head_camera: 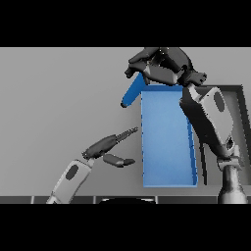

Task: Pick up the blue pipe and place it into the blue bin.

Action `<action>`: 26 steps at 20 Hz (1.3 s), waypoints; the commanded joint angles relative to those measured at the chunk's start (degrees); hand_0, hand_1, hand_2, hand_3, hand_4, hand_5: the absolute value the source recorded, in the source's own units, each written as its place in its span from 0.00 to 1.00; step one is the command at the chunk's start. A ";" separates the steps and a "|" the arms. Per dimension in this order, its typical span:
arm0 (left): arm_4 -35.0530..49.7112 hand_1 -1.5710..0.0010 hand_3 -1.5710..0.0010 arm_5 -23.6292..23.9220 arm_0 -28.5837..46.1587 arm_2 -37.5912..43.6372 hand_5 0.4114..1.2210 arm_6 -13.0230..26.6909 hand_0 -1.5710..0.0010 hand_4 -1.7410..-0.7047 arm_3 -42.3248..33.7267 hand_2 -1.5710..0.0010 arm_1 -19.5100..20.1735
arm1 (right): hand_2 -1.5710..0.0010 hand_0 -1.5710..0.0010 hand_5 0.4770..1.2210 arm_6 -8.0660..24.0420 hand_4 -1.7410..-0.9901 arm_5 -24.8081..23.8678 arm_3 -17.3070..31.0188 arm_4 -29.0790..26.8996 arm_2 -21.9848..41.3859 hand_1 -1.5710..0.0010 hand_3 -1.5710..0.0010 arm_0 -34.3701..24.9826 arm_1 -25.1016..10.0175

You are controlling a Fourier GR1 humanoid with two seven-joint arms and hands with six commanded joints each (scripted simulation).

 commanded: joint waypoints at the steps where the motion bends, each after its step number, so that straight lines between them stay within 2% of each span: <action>1: 0.28 1.00 1.00 -0.29 0.06 0.30 0.10 0.19 1.00 0.80 0.34 1.00 0.30 | 0.00 0.00 0.88 0.27 0.01 0.10 3.62 0.59 -0.33 0.00 0.00 -0.48 -0.53; 3: 0.45 1.00 1.00 0.02 -0.08 0.64 0.09 0.11 1.00 0.80 0.53 1.00 0.04 | 0.00 0.00 0.88 -0.06 0.00 0.50 8.44 3.74 0.27 0.00 0.00 0.54 -2.15; 6: 0.29 1.00 1.00 -0.04 -0.24 1.21 0.10 0.20 1.00 0.81 1.56 1.00 0.52 | 0.00 0.00 0.86 -0.13 0.00 -0.88 14.05 4.92 0.61 0.00 0.00 4.52 -2.92; 7: 0.31 1.00 1.00 -0.04 0.06 1.09 0.10 -0.18 1.00 0.81 1.18 1.00 0.58 | 0.00 0.00 0.86 0.80 0.00 -1.71 14.75 5.23 1.09 0.00 0.00 5.83 -3.32; 8: 0.56 1.00 1.00 -0.08 -0.40 1.37 0.09 0.22 1.00 0.82 1.19 1.00 0.59 | 0.00 0.00 0.87 0.84 0.00 -1.73 14.79 5.40 1.78 0.00 0.00 8.11 -3.53; 11: 0.88 1.00 1.00 -0.22 0.50 1.20 0.08 0.57 1.00 0.82 0.59 1.00 0.71 | 0.00 0.00 0.86 4.01 0.00 -5.66 13.44 6.09 4.34 0.00 0.00 12.96 -4.17; 13: 1.19 1.00 1.00 -0.61 -0.35 1.34 0.07 1.05 1.00 0.82 1.03 1.00 0.64 | 0.00 0.00 0.86 6.64 0.00 -8.36 12.66 5.40 5.63 0.00 0.00 16.72 -4.38; 16: 0.74 1.00 1.00 -0.56 0.69 0.95 0.06 -0.55 1.00 0.83 0.91 1.00 0.93 | 0.00 0.00 0.87 11.17 0.00 -10.67 9.88 4.87 8.43 0.00 0.00 22.45 -5.67; 18: 0.41 1.00 1.00 0.20 0.05 0.84 0.06 0.77 1.00 0.83 1.50 1.00 -0.18 | 0.00 0.00 0.87 12.56 0.11 -11.42 10.07 5.29 10.50 0.00 0.00 24.85 -5.56; 19: 0.31 1.00 1.00 0.20 0.67 0.88 0.06 -0.70 1.00 0.83 1.25 1.00 0.28 | 0.00 0.00 0.87 13.20 0.16 -10.73 10.47 5.60 11.62 0.00 0.00 26.07 -5.92; 20: 0.58 1.00 1.00 0.07 0.67 1.03 0.06 -0.33 1.00 0.83 0.80 1.00 0.52 | 0.00 0.00 0.86 14.31 0.20 -10.98 11.17 6.06 12.96 0.00 0.00 26.77 -5.69; 21: 0.41 1.00 1.00 0.18 0.50 0.82 0.06 0.05 1.00 0.83 0.98 1.00 0.19 | 0.00 0.00 0.85 16.23 0.19 -11.32 11.39 5.98 13.98 0.00 0.15 26.92 -5.96; 22: 0.75 1.00 1.00 0.11 0.29 1.01 0.05 0.64 1.00 0.83 0.65 1.00 0.20 | 0.11 0.00 0.88 16.82 0.26 -13.11 12.19 4.67 16.55 0.07 0.29 26.67 -6.50; 23: 0.71 1.00 1.00 0.00 0.36 0.93 0.05 0.68 1.00 0.83 0.84 1.00 0.24 | 0.29 0.17 0.90 16.72 0.32 -15.09 12.75 1.25 19.96 0.26 0.43 26.08 -7.72; 24: 0.99 1.00 1.00 0.02 0.23 1.25 0.05 1.25 1.00 0.83 0.45 1.00 0.43 | 0.43 0.33 0.92 16.52 0.38 -15.29 14.78 0.08 21.50 0.41 0.54 24.83 -7.81; 25: 0.76 1.00 1.00 0.12 0.08 1.11 0.05 1.20 1.00 0.83 0.77 1.00 0.20 | 0.55 0.47 0.94 16.83 0.46 -15.73 15.72 -1.18 23.36 0.52 0.63 24.08 -8.32; 26: 0.79 1.00 1.00 0.16 0.20 1.07 0.05 1.15 1.00 0.82 0.64 1.00 0.13 | 0.64 0.57 0.91 16.84 0.54 -15.64 16.63 -2.30 24.80 0.62 0.71 23.48 -8.70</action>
